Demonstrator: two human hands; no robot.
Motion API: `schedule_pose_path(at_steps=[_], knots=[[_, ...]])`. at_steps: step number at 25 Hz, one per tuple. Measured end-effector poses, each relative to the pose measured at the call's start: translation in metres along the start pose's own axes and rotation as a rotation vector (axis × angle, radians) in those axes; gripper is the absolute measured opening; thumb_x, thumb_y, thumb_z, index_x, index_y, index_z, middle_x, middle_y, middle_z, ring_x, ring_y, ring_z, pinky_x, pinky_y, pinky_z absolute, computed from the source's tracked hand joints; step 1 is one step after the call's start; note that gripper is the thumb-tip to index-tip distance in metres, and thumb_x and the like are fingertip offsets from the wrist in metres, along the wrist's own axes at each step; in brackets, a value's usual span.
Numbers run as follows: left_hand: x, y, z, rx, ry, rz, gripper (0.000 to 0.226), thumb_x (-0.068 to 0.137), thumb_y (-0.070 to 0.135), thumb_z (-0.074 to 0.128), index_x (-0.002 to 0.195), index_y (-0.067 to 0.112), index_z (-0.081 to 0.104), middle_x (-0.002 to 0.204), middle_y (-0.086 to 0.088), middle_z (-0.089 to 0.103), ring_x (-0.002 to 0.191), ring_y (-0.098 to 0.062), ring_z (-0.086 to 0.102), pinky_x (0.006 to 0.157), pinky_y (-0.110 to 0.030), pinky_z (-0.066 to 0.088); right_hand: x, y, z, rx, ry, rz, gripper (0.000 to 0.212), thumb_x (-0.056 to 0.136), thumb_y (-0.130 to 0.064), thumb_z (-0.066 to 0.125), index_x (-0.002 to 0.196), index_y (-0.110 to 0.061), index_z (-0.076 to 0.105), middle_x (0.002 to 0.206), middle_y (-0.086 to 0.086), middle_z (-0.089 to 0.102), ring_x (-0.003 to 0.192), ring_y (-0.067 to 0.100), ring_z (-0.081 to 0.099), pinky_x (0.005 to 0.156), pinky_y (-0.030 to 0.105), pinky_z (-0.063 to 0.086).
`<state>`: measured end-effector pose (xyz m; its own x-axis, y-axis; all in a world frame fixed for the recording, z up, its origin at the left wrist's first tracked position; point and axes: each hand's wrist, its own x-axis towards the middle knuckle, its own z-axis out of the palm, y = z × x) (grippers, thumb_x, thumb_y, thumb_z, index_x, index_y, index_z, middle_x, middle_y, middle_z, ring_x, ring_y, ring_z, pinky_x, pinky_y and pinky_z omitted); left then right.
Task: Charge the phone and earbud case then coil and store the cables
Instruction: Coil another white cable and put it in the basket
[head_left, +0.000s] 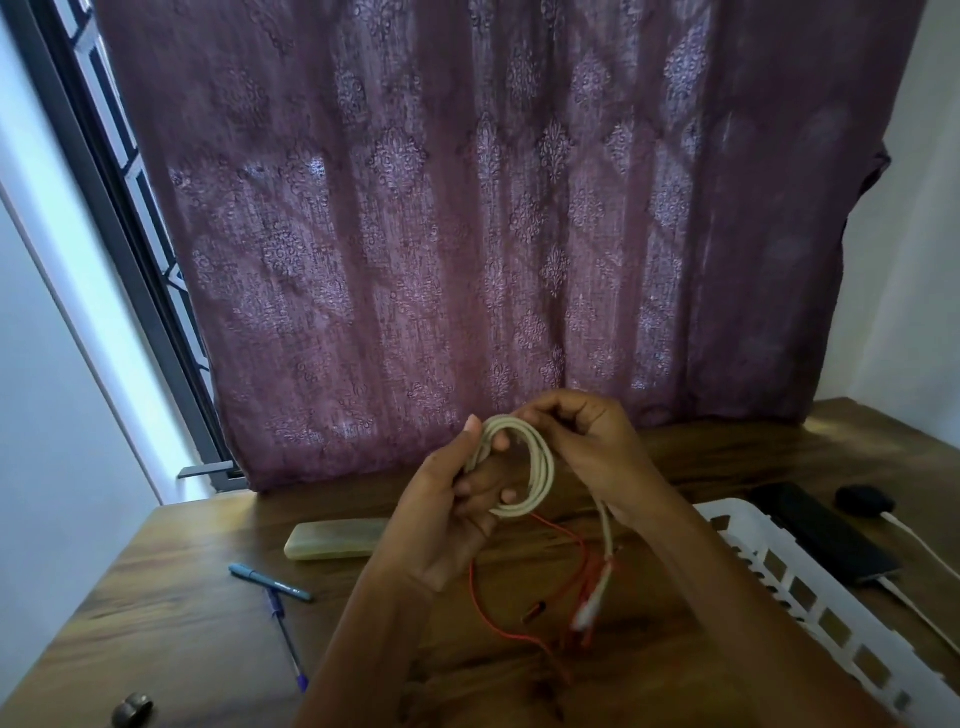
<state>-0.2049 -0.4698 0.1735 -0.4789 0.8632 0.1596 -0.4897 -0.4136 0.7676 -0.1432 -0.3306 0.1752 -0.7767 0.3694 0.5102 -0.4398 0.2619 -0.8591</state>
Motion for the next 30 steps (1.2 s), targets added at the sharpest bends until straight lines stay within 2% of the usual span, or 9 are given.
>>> schedule_pose_path(at_steps=[3, 7, 9, 13, 15, 17, 21, 25, 30], knots=[[0.003, 0.001, -0.003, -0.134, 0.067, 0.058, 0.039, 0.087, 0.031, 0.042, 0.067, 0.008, 0.064, 0.038, 0.010, 0.028, 0.027, -0.001, 0.023, 0.050, -0.017, 0.045, -0.009, 0.015, 0.009, -0.060, 0.054, 0.053, 0.016, 0.087, -0.001, 0.058, 0.090, -0.012, 0.068, 0.079, 0.000, 0.071, 0.068, 0.007, 0.064, 0.059, 0.017, 0.051], [0.004, -0.004, -0.007, -0.177, 0.134, 0.113, 0.040, 0.091, 0.030, 0.040, 0.070, 0.006, 0.063, 0.038, 0.009, 0.029, 0.028, -0.003, 0.024, 0.051, -0.017, 0.046, -0.019, 0.019, 0.021, -0.115, 0.082, 0.080, 0.021, 0.089, -0.004, 0.052, 0.092, -0.014, 0.071, 0.087, 0.004, 0.072, 0.082, 0.013, 0.067, 0.072, 0.024, 0.054], [0.005, -0.007, -0.010, -0.203, 0.139, 0.115, 0.042, 0.093, 0.031, 0.038, 0.071, 0.006, 0.063, 0.040, 0.008, 0.029, 0.029, -0.004, 0.025, 0.052, -0.017, 0.047, -0.022, 0.014, 0.027, 0.019, 0.075, 0.189, 0.022, 0.086, -0.015, 0.050, 0.085, -0.009, 0.071, 0.083, 0.005, 0.070, 0.080, 0.007, 0.065, 0.073, 0.020, 0.051], [0.006, -0.014, -0.017, -0.179, 0.151, 0.108, 0.039, 0.092, 0.035, 0.039, 0.078, 0.007, 0.062, 0.045, 0.007, 0.028, 0.034, -0.005, 0.027, 0.065, -0.019, 0.046, -0.024, 0.009, 0.027, 0.134, 0.013, 0.327, 0.041, 0.079, -0.046, 0.050, 0.086, -0.014, 0.074, 0.081, 0.004, 0.071, 0.088, 0.017, 0.063, 0.090, 0.041, 0.045], [0.006, -0.018, -0.018, -0.125, 0.187, 0.119, 0.038, 0.093, 0.036, 0.038, 0.081, 0.007, 0.061, 0.047, 0.007, 0.029, 0.037, -0.004, 0.029, 0.075, -0.025, 0.041, -0.027, 0.003, 0.026, 0.156, -0.023, 0.352, 0.038, 0.082, -0.052, 0.051, 0.078, -0.022, 0.074, 0.075, -0.002, 0.071, 0.085, 0.011, 0.064, 0.087, 0.028, 0.048], [0.006, -0.020, -0.019, -0.045, 0.239, 0.127, 0.039, 0.095, 0.035, 0.038, 0.083, 0.006, 0.062, 0.048, 0.007, 0.030, 0.038, -0.003, 0.030, 0.082, -0.030, 0.038, -0.029, 0.000, 0.027, 0.055, -0.025, 0.281, 0.020, 0.083, -0.030, 0.062, 0.069, -0.023, 0.074, 0.072, -0.003, 0.072, 0.076, 0.005, 0.066, 0.077, 0.020, 0.051], [0.004, -0.017, -0.016, 0.087, 0.273, 0.111, 0.039, 0.096, 0.035, 0.037, 0.082, 0.006, 0.060, 0.049, 0.006, 0.031, 0.041, -0.003, 0.033, 0.073, -0.026, 0.038, -0.028, 0.010, 0.025, -0.067, 0.074, 0.281, 0.020, 0.087, -0.012, 0.060, 0.071, -0.006, 0.071, 0.076, 0.015, 0.070, 0.073, 0.016, 0.061, 0.075, 0.033, 0.046], [0.002, -0.009, -0.010, 0.206, 0.347, 0.099, 0.043, 0.098, 0.031, 0.036, 0.082, 0.000, 0.062, 0.045, 0.006, 0.033, 0.040, -0.003, 0.039, 0.066, -0.025, 0.057, -0.032, 0.009, 0.019, 0.033, -0.031, 0.366, 0.018, 0.089, -0.019, 0.058, 0.083, -0.009, 0.072, 0.080, 0.004, 0.071, 0.078, 0.011, 0.061, 0.074, 0.026, 0.044], [-0.005, -0.003, 0.000, 0.425, 0.439, 0.095, 0.042, 0.098, 0.032, 0.037, 0.083, 0.002, 0.063, 0.038, 0.008, 0.047, 0.037, -0.001, 0.047, 0.049, -0.017, 0.048, -0.032, 0.017, 0.021, 0.225, -0.033, 0.447, 0.020, 0.090, -0.010, 0.054, 0.102, -0.001, 0.067, 0.089, 0.008, 0.069, 0.080, 0.012, 0.060, 0.066, 0.021, 0.043]])
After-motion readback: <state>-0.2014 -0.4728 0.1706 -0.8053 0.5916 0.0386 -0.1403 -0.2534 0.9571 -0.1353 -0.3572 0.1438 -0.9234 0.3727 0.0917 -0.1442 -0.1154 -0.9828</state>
